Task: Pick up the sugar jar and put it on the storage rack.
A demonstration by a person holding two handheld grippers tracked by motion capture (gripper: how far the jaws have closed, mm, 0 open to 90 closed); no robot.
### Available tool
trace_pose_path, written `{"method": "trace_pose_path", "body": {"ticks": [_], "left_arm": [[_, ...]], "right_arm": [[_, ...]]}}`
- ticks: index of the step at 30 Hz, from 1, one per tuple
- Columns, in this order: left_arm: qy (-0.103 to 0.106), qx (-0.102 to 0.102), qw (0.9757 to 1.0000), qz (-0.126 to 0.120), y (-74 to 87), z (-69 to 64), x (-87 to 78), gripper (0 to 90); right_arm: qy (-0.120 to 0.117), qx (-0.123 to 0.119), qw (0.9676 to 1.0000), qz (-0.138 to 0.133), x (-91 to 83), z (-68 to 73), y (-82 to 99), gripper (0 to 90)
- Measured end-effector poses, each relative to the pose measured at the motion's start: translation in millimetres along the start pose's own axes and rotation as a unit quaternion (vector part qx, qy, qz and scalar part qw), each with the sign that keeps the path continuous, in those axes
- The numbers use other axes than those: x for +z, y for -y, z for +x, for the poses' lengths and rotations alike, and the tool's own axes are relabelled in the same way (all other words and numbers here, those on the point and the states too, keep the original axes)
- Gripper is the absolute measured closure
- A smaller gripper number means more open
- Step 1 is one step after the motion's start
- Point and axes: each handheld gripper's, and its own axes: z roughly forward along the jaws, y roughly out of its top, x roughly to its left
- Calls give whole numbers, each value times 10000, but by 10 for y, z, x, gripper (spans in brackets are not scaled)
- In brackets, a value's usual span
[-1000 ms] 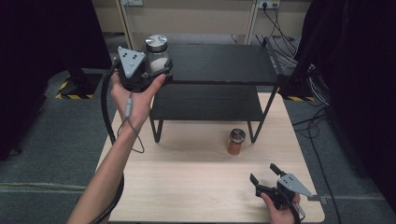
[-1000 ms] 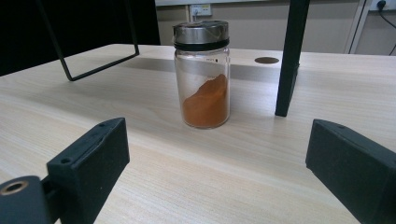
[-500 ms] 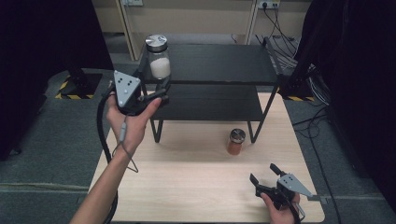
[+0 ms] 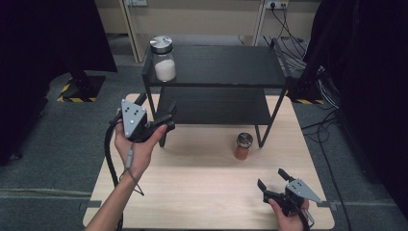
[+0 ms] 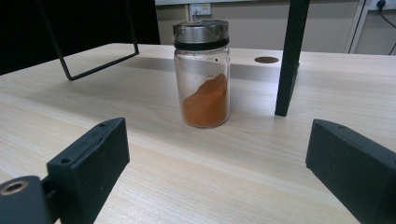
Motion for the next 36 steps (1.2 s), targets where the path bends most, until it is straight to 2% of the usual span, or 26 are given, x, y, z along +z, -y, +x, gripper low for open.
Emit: {"method": "trace_pose_path", "body": {"ticks": [20,31,36], "left_arm": [[146,-303,9993,143,468,-1,-257,101],[113,-427,9987,255,768,-11,-416,103],[131,-437,9981,415,911,-27,-457,104]], "right_arm": [[13,-22,10000,-1,0,10,1,64],[17,-35,10000,9,1,14,-2,64],[22,-39,10000,17,3,17,-5,63]]}}
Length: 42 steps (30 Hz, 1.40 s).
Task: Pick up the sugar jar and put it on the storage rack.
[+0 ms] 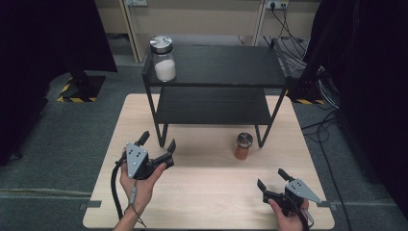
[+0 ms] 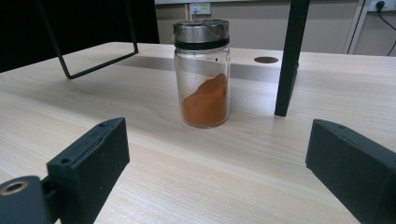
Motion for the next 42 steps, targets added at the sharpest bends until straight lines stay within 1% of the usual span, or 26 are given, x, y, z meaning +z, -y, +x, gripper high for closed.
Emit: {"method": "trace_pose_path", "body": {"ticks": [5,9,13,19,22,25,28,30,38,42], "left_arm": [[10,-55,9999,111,93,7,-3,104],[17,-83,9999,138,149,10,-14,104],[28,-80,9997,236,198,24,-25,105],[23,-146,9991,390,317,52,-29,104],[47,-194,9985,504,392,69,-29,104],[88,-288,9975,640,477,82,-28,104],[112,-335,9967,732,566,90,-27,104],[143,-349,9959,826,599,100,-24,105],[214,-412,9941,981,759,115,-54,109],[235,-429,9936,1017,797,118,-53,109]], "right_arm": [[-1,6,10000,4,1,-1,-1,64],[0,1,10000,-1,0,0,0,64],[2,-1,10000,0,-1,1,0,63],[4,-2,10000,3,0,3,-1,64],[4,-11,10000,3,1,4,-1,64],[2,-9,10000,6,1,3,-2,63],[2,-16,10000,0,0,4,0,64],[5,-12,10000,1,0,5,0,64],[-16,-30,10000,13,3,0,-5,64],[-20,-27,10000,13,3,-2,-5,64]]}}
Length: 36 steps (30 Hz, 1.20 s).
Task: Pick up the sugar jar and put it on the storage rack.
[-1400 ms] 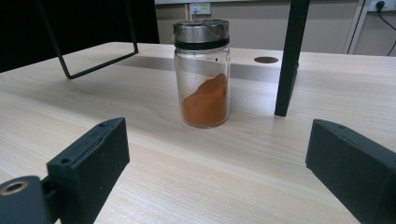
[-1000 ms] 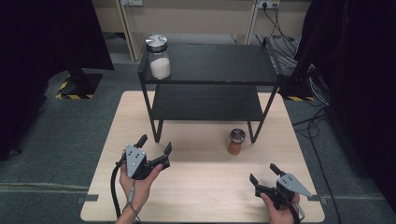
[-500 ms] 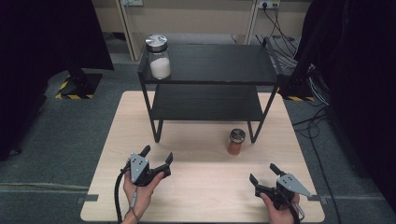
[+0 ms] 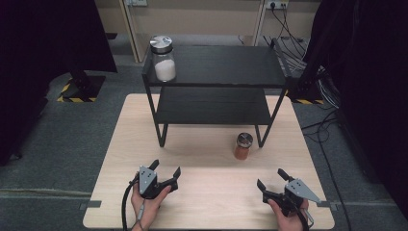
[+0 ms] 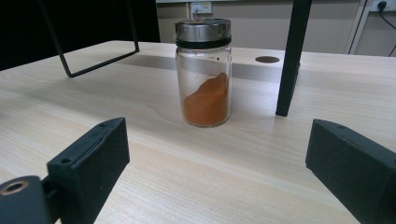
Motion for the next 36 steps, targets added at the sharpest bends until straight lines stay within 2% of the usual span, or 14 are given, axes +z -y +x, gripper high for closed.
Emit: {"method": "trace_pose_path", "body": {"ticks": [3,6,11,36], "left_arm": [[25,-38,10000,8,40,13,3,110],[-37,-28,10000,58,77,14,8,110],[-28,-142,9999,69,83,43,1,113],[46,-182,9998,104,73,70,2,113]], "right_arm": [[1,0,10000,-6,-1,1,2,64],[0,-5,10000,-8,-3,1,3,64],[-2,-19,10000,-4,0,2,1,64],[4,-24,10000,-11,-3,6,5,64]]}}
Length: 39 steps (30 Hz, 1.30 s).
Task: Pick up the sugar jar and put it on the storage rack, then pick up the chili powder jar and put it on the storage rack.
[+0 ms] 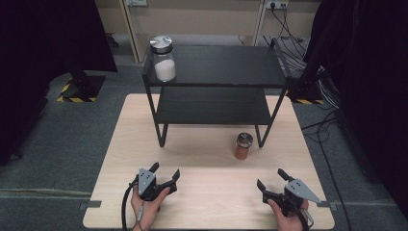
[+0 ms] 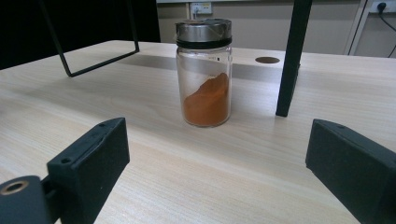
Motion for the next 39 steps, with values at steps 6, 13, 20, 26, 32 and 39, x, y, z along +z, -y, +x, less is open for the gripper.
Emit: {"method": "trace_pose_path", "body": {"ticks": [6,13,20,26,32,39], "left_arm": [[15,5,10000,-31,12,4,-11,113],[31,-12,10000,-17,7,15,-11,113],[26,-2,10000,-15,6,15,-10,113],[23,-16,10000,-5,2,16,-9,113],[13,-43,10000,-21,7,21,-12,113],[23,-68,10000,-14,5,28,-13,114]], "right_arm": [[-5,-27,10000,19,5,1,-7,64],[-11,-20,10000,34,9,-3,-13,64],[-29,-4,10000,26,7,-11,-10,63],[-33,-4,10000,7,2,-13,-3,62],[-32,0,10000,25,6,-12,-10,61],[-29,0,10000,25,5,-11,-9,58]]}}
